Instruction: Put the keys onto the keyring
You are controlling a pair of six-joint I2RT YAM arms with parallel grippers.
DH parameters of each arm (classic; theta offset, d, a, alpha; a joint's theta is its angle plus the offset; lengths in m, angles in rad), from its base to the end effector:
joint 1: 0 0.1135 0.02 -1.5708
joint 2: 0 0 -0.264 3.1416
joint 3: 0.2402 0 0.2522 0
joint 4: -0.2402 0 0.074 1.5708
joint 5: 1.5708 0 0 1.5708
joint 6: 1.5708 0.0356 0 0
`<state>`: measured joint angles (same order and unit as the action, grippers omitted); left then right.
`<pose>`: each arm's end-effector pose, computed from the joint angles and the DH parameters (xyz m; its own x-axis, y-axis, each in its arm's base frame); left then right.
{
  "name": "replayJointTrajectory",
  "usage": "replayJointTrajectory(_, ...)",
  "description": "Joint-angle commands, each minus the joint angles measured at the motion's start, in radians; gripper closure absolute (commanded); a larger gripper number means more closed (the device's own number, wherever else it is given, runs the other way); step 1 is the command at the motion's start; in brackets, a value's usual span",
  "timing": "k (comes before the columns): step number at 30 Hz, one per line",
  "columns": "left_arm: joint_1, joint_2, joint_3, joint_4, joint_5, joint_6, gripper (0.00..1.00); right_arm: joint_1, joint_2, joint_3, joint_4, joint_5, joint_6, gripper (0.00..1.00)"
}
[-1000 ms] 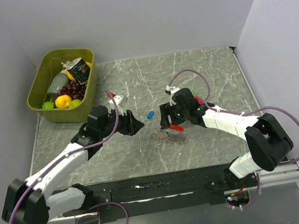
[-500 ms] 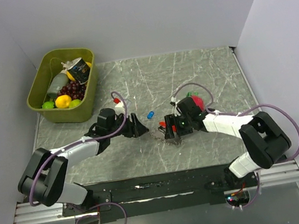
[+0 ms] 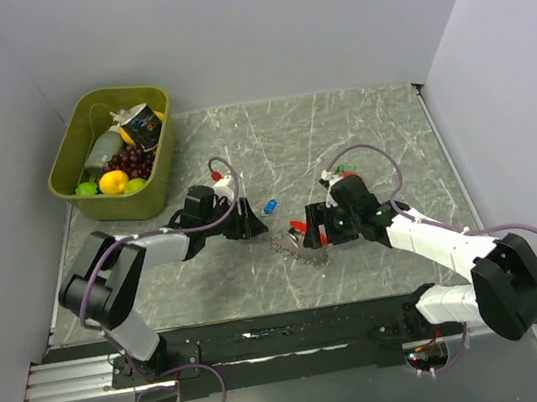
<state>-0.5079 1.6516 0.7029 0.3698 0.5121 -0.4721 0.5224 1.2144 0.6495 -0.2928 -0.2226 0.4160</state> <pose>0.2718 -0.1712 0.1551 -0.7815 -0.0187 -0.6236 0.4794 0.6217 -0.6194 0.2024 0.1256 0.1982 -0.8468 -0.0327 -0.5309 -0.2947 0.8597 0.4171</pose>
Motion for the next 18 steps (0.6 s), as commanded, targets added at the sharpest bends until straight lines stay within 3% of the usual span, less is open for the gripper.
replayJointTrajectory(1,0.012,0.088,0.085,0.046,0.084,0.024,0.44,-0.018,-0.036,-0.045,-0.042,0.003,0.067,0.12)
replayJointTrajectory(9,0.012,0.181,0.127,0.055,0.155,0.032,0.5,-0.053,0.026,-0.134,0.098,-0.106,0.171,0.11)
replayJointTrajectory(18,0.008,0.12,0.017,0.121,0.198,-0.016,0.53,-0.084,0.19,-0.004,0.204,-0.149,0.135,0.11)
